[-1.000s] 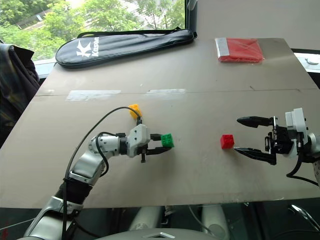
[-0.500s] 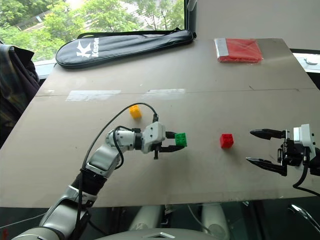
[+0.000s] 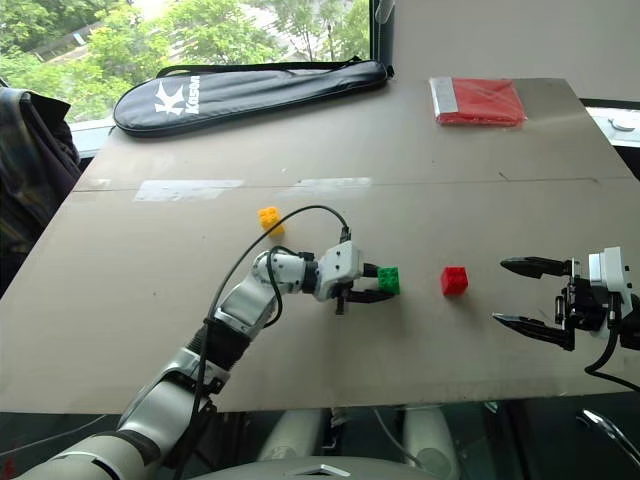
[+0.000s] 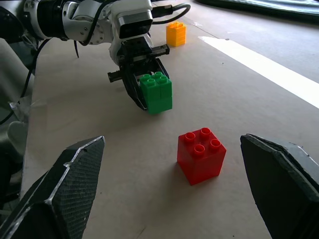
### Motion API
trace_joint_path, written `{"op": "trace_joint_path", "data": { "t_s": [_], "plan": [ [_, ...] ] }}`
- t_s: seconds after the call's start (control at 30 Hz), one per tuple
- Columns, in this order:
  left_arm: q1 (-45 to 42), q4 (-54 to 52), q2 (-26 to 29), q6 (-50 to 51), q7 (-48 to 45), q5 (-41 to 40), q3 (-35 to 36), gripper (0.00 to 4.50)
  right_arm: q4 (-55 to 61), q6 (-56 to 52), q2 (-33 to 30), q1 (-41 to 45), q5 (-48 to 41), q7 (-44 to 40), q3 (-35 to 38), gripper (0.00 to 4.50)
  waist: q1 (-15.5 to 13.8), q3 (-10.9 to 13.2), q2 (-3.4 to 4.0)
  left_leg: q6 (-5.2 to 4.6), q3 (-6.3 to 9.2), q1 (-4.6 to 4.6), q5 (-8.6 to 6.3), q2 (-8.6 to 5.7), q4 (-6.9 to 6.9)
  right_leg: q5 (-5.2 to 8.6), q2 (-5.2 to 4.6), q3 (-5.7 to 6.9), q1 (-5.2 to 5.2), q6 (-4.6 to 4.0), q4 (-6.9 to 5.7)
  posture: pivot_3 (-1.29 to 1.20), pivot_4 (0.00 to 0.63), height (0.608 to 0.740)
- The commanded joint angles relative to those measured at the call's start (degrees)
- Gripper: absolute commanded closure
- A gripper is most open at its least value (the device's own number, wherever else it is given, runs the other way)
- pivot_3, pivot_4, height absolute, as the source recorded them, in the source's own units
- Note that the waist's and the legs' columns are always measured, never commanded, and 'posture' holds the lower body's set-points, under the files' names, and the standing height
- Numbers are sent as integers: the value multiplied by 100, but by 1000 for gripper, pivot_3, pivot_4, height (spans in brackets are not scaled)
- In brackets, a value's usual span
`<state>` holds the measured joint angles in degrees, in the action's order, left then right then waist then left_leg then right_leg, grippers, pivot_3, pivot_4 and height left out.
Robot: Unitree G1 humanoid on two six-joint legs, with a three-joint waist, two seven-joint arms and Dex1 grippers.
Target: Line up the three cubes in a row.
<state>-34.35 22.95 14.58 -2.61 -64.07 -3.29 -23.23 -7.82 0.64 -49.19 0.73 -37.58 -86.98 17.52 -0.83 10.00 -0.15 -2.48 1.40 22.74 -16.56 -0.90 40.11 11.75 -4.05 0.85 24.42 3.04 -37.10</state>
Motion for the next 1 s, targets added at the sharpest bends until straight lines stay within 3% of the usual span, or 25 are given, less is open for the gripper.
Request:
{"op": "trace_joint_path", "data": {
  "t_s": [0.03, 0.27, 0.53, 0.6, 0.63, 0.77, 1.0],
  "plan": [
    [-263, 338, -193, -242, -19, 140, -81, 3262, 23, 87, -28, -3, 15, -42, 232, 0, 0, 0, 0, 0, 0, 1, 0, 0, 2, 0, 0, 0, 0, 0, -1, 0, 150, 694],
    [-586, 1042, -405, -431, -124, 322, -99, 3262, 33, 63, 19, -7, 65, -35, 252, 0, -1, 0, -1, 0, 0, 0, 0, 0, 5, 0, 0, 0, -1, 1, -2, 0, 150, 694],
    [-621, 1053, -445, -148, -491, 230, -28, 3262, -135, 183, -25, -37, 162, -163, 258, 0, 0, 0, -1, -1, 2, 0, -1, 0, 7, 0, 0, 2, -3, 1, -3, 0, 150, 694],
    [-606, 1026, -443, -110, -506, 228, -24, 2183, -163, 208, -24, -36, 166, -183, 258, 0, 1, 0, -1, -1, 1, 0, -1, 0, 7, 0, 0, 1, -3, 2, -3, 0, 150, 694],
    [-592, 1006, -437, -95, -495, 240, -26, 2016, -180, 213, -24, -29, 163, -198, 260, 0, 1, 0, 0, -1, 1, 0, -1, 0, 7, 0, 0, 1, -3, 2, -3, 0, 150, 694],
    [-521, 943, -348, -131, -400, 393, -62, 104, -244, 247, -18, -12, 180, -236, 263, 0, 1, 0, -1, -1, 2, -4, -1, 0, 11, -1, 0, 1, -7, 2, -5, 0, 150, 694],
    [-72, -71, 181, 269, -186, 349, 224, 34, -263, 262, 2, 20, 148, -243, 264, 0, 34, 0, 0, -1, 1, -15, -1, 3, 11, 0, 1, -2, -10, 2, -16, 0, 150, 694]
  ]
}}
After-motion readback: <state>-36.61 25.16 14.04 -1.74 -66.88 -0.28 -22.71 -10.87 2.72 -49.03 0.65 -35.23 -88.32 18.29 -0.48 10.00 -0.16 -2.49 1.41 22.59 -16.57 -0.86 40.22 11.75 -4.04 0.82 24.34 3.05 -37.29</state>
